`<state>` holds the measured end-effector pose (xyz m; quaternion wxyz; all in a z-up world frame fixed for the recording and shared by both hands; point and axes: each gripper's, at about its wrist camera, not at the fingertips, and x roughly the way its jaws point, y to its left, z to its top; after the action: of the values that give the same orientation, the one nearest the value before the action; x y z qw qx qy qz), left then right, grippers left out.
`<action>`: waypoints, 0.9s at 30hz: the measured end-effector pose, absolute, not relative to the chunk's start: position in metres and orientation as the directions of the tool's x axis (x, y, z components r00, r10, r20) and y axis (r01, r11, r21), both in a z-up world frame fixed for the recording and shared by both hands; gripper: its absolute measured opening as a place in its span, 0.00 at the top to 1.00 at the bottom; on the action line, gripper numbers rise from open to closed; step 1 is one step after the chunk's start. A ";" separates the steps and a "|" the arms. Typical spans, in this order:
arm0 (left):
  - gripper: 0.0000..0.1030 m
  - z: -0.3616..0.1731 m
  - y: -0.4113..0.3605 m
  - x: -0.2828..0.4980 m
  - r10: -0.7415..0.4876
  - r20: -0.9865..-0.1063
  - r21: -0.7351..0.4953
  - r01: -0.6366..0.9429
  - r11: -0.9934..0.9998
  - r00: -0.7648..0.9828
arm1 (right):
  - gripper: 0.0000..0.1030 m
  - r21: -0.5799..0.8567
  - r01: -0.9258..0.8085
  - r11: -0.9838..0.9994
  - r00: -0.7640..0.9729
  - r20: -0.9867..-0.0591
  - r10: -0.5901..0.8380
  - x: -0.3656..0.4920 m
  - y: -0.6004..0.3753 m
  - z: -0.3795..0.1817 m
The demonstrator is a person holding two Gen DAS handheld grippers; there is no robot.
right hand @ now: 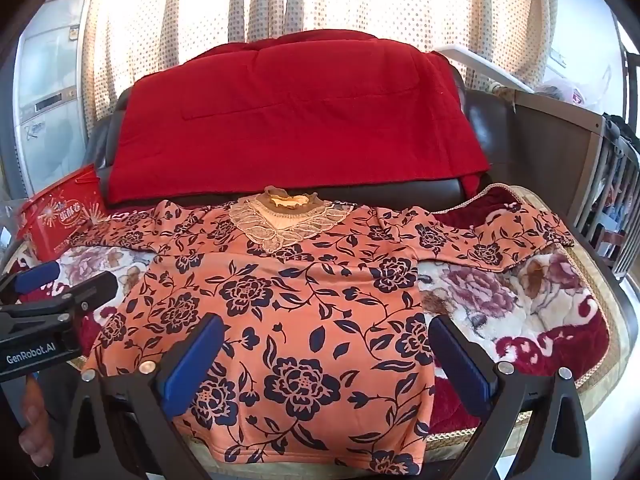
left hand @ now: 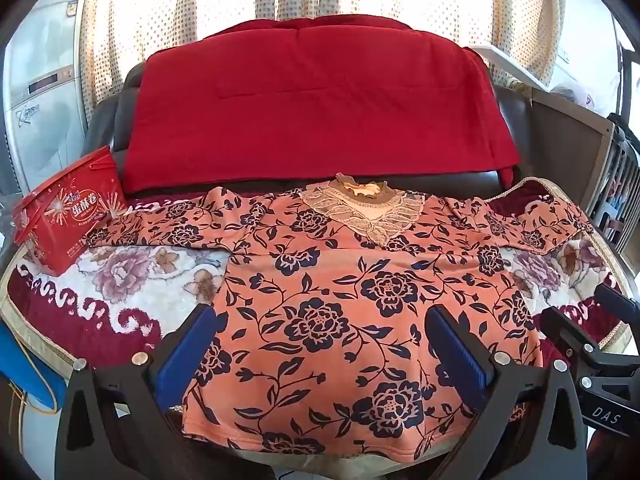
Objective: Fold small clothes
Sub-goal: 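Position both grippers open over the blouse body below the collar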
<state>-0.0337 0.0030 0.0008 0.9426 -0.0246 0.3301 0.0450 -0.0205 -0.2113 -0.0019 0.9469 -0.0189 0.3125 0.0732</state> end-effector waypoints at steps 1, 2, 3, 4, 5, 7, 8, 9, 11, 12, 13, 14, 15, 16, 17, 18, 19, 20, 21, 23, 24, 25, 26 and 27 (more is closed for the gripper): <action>0.00 0.000 0.003 -0.033 0.069 -0.626 -0.015 -0.100 0.995 0.777 | 0.00 0.009 -0.152 0.988 0.794 -0.595 0.128 -0.020 -0.211 -0.003; 0.00 0.000 0.003 -0.033 0.069 -0.627 -0.015 -0.101 0.995 0.776 | 0.00 0.009 -0.153 0.988 0.793 -0.595 0.128 -0.019 -0.211 -0.003; 0.00 -0.001 0.003 -0.032 0.069 -0.628 -0.015 -0.101 0.995 0.775 | 0.00 0.010 -0.150 0.989 0.794 -0.595 0.126 -0.019 -0.210 -0.004; 0.00 -0.002 0.004 -0.032 0.069 -0.629 -0.015 -0.101 0.995 0.774 | 0.00 0.011 -0.149 0.989 0.794 -0.594 0.126 -0.018 -0.209 -0.004; 0.00 -0.003 0.004 -0.031 0.070 -0.630 -0.015 -0.102 0.995 0.773 | 0.00 0.011 -0.149 0.989 0.794 -0.594 0.126 -0.017 -0.209 -0.005; 0.00 -0.005 0.004 -0.031 0.070 -0.632 -0.015 -0.103 0.995 0.772 | 0.00 0.011 -0.151 0.988 0.793 -0.595 0.128 -0.019 -0.210 -0.003; 0.00 -0.006 0.005 -0.031 0.070 -0.633 -0.016 -0.104 0.994 0.771 | 0.00 0.013 -0.151 0.988 0.793 -0.595 0.129 -0.019 -0.209 -0.004; 0.00 -0.006 0.005 -0.030 0.071 -0.634 -0.017 -0.105 0.994 0.770 | 0.00 0.012 -0.152 0.988 0.793 -0.595 0.129 -0.018 -0.208 -0.005; 0.00 -0.009 0.006 -0.029 0.070 -0.638 -0.018 -0.106 0.994 0.767 | 0.00 0.011 -0.153 0.988 0.794 -0.594 0.129 -0.018 -0.205 -0.006; 0.00 -0.010 0.006 -0.028 0.070 -0.640 -0.018 -0.106 0.994 0.765 | 0.00 0.012 -0.152 0.988 0.793 -0.595 0.130 -0.018 -0.204 -0.006; 0.00 -0.011 0.005 -0.028 0.070 -0.643 -0.017 -0.106 0.994 0.763 | 0.00 0.013 -0.151 0.988 0.792 -0.597 0.129 -0.018 -0.203 -0.006; 0.00 -0.012 0.005 -0.027 0.071 -0.645 -0.015 -0.106 0.994 0.761 | 0.00 0.013 -0.150 0.989 0.791 -0.598 0.128 -0.017 -0.202 -0.006; 0.00 -0.013 0.004 -0.026 0.072 -0.647 -0.012 -0.105 0.994 0.759 | 0.00 0.015 -0.150 0.989 0.789 -0.601 0.128 -0.017 -0.203 -0.007; 0.00 -0.014 0.003 -0.025 0.073 -0.649 -0.010 -0.104 0.995 0.757 | 0.00 0.023 -0.150 0.988 0.783 -0.607 0.133 -0.015 -0.207 -0.010; 0.00 -0.015 0.002 -0.025 0.073 -0.650 -0.008 -0.103 0.995 0.756 | 0.00 0.029 -0.152 0.988 0.780 -0.610 0.138 -0.013 -0.211 -0.012; 0.00 -0.016 0.002 -0.024 0.075 -0.651 -0.005 -0.103 0.995 0.755 | 0.00 0.032 -0.152 0.988 0.779 -0.612 0.140 -0.013 -0.212 -0.013; 0.00 -0.017 0.001 -0.024 0.076 -0.652 -0.002 -0.102 0.995 0.754 | 0.00 0.034 -0.151 0.988 0.777 -0.614 0.139 -0.012 -0.213 -0.014; 0.00 -0.017 0.000 -0.023 0.076 -0.653 0.000 -0.101 0.995 0.754 | 0.00 0.033 -0.150 0.988 0.777 -0.614 0.138 -0.011 -0.214 -0.016; 0.00 -0.018 -0.001 -0.022 0.076 -0.655 0.000 -0.100 0.995 0.752 | 0.00 0.035 -0.150 0.988 0.776 -0.615 0.140 -0.011 -0.214 -0.017; 0.00 -0.020 -0.002 -0.019 0.076 -0.659 0.003 -0.099 0.995 0.748 | 0.00 0.043 -0.150 0.988 0.772 -0.619 0.144 -0.009 -0.216 -0.018; 0.00 -0.021 -0.002 -0.017 0.077 -0.662 0.005 -0.098 0.995 0.746 | 0.00 0.045 -0.149 0.988 0.770 -0.621 0.145 -0.008 -0.217 -0.020; 0.00 -0.022 -0.003 -0.017 0.077 -0.663 0.006 -0.098 0.995 0.744 | 0.00 0.054 -0.149 0.987 0.764 -0.627 0.150 -0.007 -0.217 -0.021; 0.00 -0.023 -0.004 -0.015 0.077 -0.665 0.008 -0.096 0.995 0.743 | 0.00 0.056 -0.149 0.987 0.763 -0.628 0.151 -0.006 -0.218 -0.022; 0.00 -0.023 -0.005 -0.014 0.078 -0.667 0.010 -0.096 0.995 0.741 | 0.00 0.063 -0.149 0.987 0.757 -0.635 0.155 -0.005 -0.218 -0.023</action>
<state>-0.0144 -0.0050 -0.0235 0.9328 -0.0122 0.3571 0.0466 -0.0050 -0.2177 -0.0232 0.9373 0.0044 0.3390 0.0809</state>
